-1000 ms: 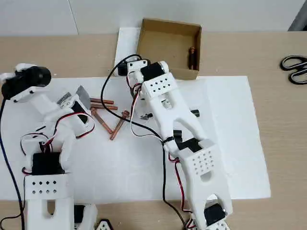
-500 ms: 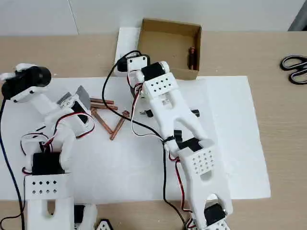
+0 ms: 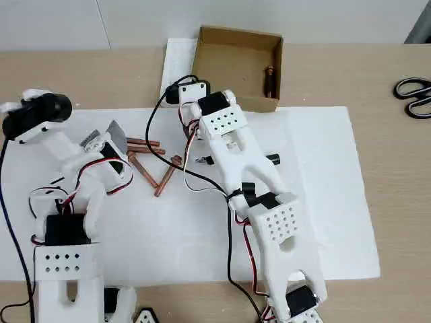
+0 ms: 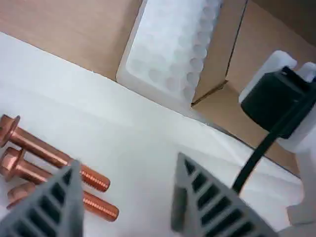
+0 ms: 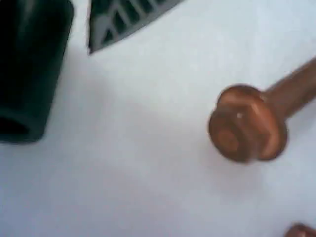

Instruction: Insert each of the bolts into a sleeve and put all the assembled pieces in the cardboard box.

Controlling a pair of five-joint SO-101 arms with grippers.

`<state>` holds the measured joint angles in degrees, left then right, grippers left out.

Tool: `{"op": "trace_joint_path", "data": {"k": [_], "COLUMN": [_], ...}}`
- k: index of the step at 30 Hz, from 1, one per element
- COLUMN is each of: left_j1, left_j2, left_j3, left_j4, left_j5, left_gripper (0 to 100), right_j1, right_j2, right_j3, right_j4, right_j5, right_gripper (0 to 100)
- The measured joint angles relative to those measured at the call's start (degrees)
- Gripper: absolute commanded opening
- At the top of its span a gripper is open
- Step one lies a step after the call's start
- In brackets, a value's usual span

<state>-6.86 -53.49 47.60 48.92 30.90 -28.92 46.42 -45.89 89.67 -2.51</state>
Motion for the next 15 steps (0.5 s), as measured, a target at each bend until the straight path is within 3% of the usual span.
{"op": "trace_joint_path", "data": {"k": [15], "left_j1": [0.0], "left_j2": [0.0], "left_j3": [0.0], "left_j4": [0.0], "left_j5": [0.0], "left_gripper": [12], "right_j1": [0.3], "right_j2": [3.1], "right_j3": [-0.1], "right_j4": [-2.2], "right_j5": [0.0], "right_gripper": [13.6]}}
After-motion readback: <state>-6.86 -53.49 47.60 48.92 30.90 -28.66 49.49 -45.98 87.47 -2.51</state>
